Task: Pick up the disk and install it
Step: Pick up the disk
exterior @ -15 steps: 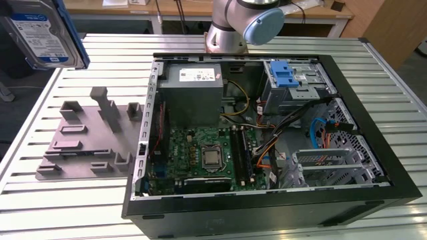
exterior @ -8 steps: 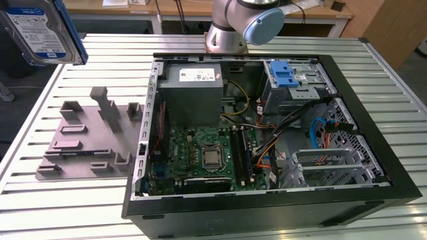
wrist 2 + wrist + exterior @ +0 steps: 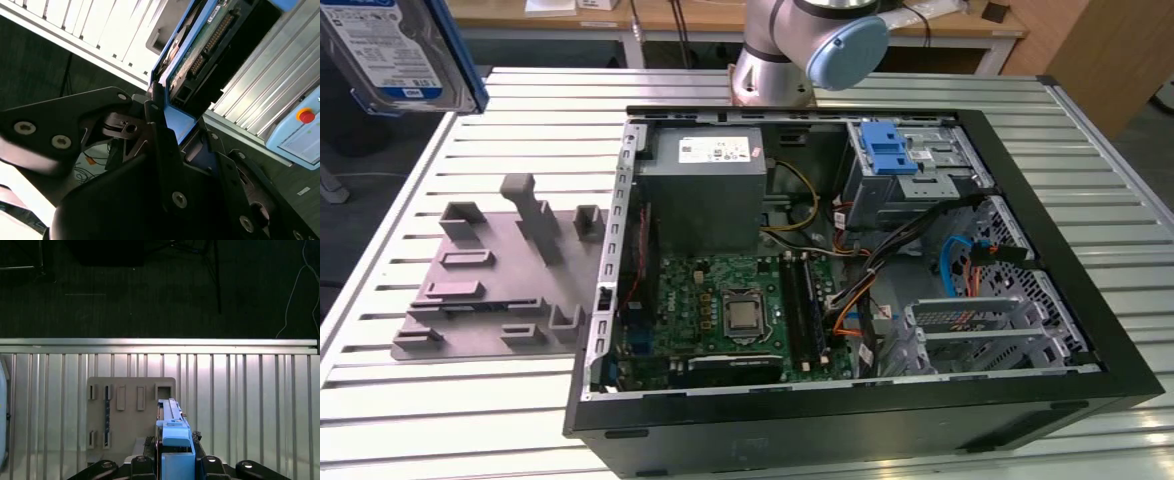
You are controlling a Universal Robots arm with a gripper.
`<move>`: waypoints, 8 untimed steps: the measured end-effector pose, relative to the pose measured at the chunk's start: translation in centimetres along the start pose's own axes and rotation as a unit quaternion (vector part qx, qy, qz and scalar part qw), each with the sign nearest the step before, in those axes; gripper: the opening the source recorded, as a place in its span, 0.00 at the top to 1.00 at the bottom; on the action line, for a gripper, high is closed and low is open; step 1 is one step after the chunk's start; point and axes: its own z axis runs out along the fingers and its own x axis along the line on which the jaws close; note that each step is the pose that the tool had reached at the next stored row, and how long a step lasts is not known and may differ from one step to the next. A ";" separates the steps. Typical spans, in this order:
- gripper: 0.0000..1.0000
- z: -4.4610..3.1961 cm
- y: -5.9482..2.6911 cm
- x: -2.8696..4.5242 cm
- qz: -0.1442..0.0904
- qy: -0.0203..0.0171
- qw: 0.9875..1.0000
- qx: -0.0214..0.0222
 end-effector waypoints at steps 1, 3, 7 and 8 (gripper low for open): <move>0.64 -0.25 0.00 0.00 0.000 0.000 1.000 0.000; 0.64 -0.79 0.02 -0.01 0.000 0.000 1.000 0.000; 0.64 -1.04 0.03 0.01 0.000 0.000 1.000 0.000; 0.64 -1.04 0.03 0.08 0.000 0.000 1.000 0.000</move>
